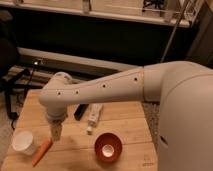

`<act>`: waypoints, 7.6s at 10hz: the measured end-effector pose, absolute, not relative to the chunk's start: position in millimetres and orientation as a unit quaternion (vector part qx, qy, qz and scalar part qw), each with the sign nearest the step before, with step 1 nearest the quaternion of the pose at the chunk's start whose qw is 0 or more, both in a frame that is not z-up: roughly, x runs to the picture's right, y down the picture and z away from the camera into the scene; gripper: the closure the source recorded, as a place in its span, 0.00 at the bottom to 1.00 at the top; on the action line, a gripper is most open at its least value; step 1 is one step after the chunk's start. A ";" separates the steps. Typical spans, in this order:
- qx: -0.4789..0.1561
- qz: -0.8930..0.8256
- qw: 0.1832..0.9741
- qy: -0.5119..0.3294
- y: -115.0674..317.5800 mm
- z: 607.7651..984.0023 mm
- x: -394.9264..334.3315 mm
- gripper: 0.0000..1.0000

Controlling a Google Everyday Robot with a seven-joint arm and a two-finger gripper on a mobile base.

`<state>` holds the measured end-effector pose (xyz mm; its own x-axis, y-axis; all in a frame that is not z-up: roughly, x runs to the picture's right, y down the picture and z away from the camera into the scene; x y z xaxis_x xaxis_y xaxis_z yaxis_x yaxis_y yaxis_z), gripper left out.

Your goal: Place the pepper in the ceramic cup

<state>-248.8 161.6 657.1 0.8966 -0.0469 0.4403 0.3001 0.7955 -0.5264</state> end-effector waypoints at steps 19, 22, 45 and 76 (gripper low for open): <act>-0.344 -0.215 0.872 -0.273 272.1 711.7 -317.0 0.20; -0.353 -0.241 0.867 -0.255 286.4 718.1 -318.2 0.20; -0.357 -0.300 0.861 -0.202 310.9 758.2 -318.1 0.75; -0.347 -0.308 0.875 -0.134 190.4 659.6 -366.9 1.00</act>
